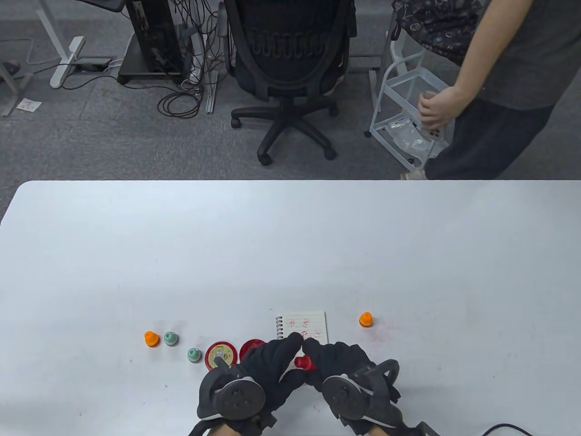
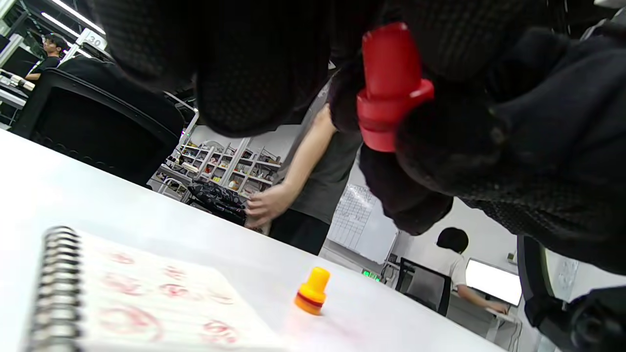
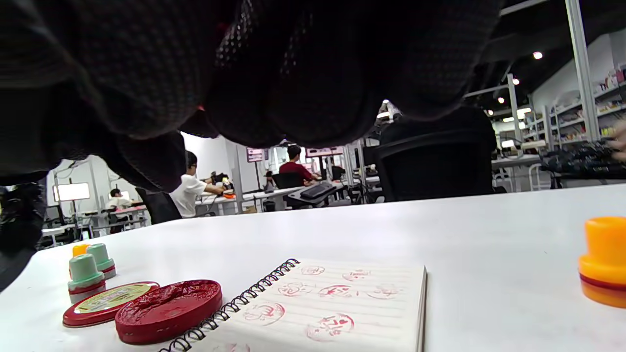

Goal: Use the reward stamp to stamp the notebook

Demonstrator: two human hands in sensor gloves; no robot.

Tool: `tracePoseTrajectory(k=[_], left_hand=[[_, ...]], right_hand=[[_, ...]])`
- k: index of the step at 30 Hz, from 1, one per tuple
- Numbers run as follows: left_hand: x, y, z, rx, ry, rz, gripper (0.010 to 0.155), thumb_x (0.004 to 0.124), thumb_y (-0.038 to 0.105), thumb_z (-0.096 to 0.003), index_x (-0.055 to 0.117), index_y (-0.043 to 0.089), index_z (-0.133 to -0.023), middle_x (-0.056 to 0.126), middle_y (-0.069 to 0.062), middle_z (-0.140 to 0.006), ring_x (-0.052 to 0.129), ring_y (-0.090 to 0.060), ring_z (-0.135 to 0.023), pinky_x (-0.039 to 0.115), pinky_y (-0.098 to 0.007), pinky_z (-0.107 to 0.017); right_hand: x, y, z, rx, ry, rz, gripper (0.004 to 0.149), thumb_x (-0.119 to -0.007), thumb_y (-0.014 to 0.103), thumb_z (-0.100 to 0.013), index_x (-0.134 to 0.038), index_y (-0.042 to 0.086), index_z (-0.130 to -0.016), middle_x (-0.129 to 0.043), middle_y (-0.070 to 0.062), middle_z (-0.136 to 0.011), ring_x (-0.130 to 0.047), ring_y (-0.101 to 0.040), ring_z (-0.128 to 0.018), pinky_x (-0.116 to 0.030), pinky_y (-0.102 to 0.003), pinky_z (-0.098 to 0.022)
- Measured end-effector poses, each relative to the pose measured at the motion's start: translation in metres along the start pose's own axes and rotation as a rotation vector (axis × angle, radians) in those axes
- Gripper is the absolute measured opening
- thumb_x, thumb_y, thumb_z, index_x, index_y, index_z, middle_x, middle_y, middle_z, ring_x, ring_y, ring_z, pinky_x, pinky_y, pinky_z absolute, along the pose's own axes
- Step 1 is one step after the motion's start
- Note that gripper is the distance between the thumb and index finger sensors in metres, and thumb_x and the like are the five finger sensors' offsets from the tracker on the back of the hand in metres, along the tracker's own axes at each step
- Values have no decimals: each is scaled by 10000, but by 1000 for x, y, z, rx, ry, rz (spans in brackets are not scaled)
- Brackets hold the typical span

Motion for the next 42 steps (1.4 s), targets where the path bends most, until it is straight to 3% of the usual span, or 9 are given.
tracePoseTrajectory(k=[6,24,32,36,42], left_hand=[[1,0,-3,-34,36,65,565,817,327,-495,688,46,-968,892,-95,-809,993,-281,-535,835,-490,-466],[0,-2,-1,-29,18,47,528,832,314,-488,732,66,-943,909,-99,-797,999,-280,-524,839,-489,-463],[-12,-16,4,-74,57,61,529,828,317,-492,730,65,-946,908,-98,-799,998,-281,-525,837,-489,-463],[-16,-20,6,-83,71,66,527,824,318,-494,730,65,-947,907,-100,-800,997,-283,-525,836,-490,-463],[-20,-23,7,-90,67,59,524,820,317,-498,728,68,-950,904,-99,-803,990,-288,-533,829,-495,-469]], right_hand=[[-4,-9,3,-41,27,-59,658,-861,477,-327,-687,179,-887,-911,47,-667,-983,-148,-514,-850,-368,-469],[-12,-13,5,-73,98,-15,633,-879,452,-343,-695,194,-892,-911,39,-702,-980,-172,-566,-837,-390,-508],[-20,-43,9,-144,169,-15,615,-868,454,-350,-703,269,-913,-889,28,-775,-948,-211,-642,-802,-424,-556],[-28,-66,11,-206,235,-2,601,-865,463,-346,-732,318,-914,-835,3,-856,-896,-242,-727,-760,-450,-602],[-63,-89,14,-275,423,-1,591,-851,464,-346,-744,353,-917,-756,-24,-952,-816,-286,-823,-704,-482,-647]])
Point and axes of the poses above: the tracker on the back of each hand, its own y axis roughly to the thumb side, its own z axis roughly from the fingertips to the wrist, x = y × z, the point moved 5 cm from there along -z, roughly from the wrist to the fingertips
